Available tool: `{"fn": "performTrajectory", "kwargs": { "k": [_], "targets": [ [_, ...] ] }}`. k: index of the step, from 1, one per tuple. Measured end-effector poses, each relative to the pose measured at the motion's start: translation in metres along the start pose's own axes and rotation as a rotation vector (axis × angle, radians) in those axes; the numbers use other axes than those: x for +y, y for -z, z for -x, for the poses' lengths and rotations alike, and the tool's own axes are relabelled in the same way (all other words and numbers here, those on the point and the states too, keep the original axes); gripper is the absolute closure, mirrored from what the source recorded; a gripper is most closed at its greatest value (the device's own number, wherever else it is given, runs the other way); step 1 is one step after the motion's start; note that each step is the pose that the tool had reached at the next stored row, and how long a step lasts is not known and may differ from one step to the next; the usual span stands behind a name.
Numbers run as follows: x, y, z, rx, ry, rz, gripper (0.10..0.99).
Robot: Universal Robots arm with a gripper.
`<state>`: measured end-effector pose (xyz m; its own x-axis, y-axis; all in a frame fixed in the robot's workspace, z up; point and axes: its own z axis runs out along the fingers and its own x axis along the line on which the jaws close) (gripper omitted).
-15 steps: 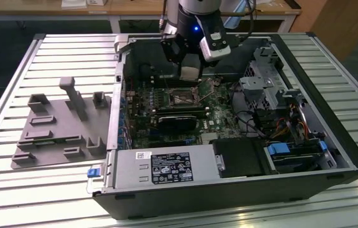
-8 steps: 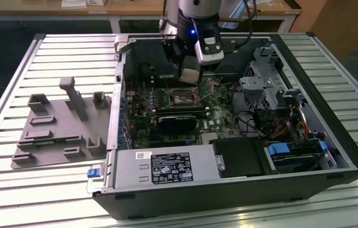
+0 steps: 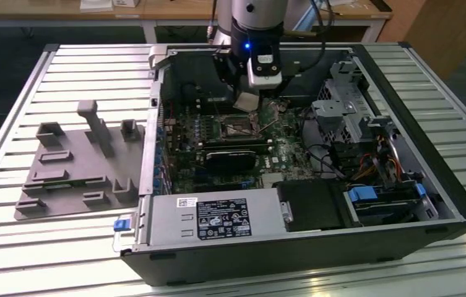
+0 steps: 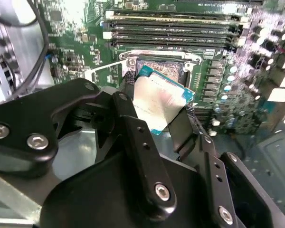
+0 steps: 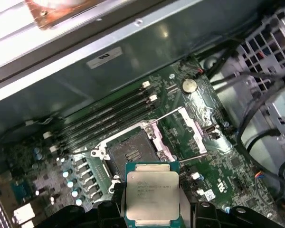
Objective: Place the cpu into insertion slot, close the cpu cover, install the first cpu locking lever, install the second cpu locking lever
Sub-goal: 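Place the cpu into insertion slot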
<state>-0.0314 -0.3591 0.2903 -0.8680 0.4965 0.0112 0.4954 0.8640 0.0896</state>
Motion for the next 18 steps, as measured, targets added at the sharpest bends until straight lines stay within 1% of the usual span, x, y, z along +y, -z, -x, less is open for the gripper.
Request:
{"fn": "performTrajectory", "kwargs": {
  "k": [7, 18],
  "targets": [
    [-0.0006, -0.0067, 0.0001, -0.0114, -0.127, 0.001, 0.549],
    [-0.0012, -0.0128, 0.0002, -0.0293, -0.326, 0.004, 0.549]
  ]
}}
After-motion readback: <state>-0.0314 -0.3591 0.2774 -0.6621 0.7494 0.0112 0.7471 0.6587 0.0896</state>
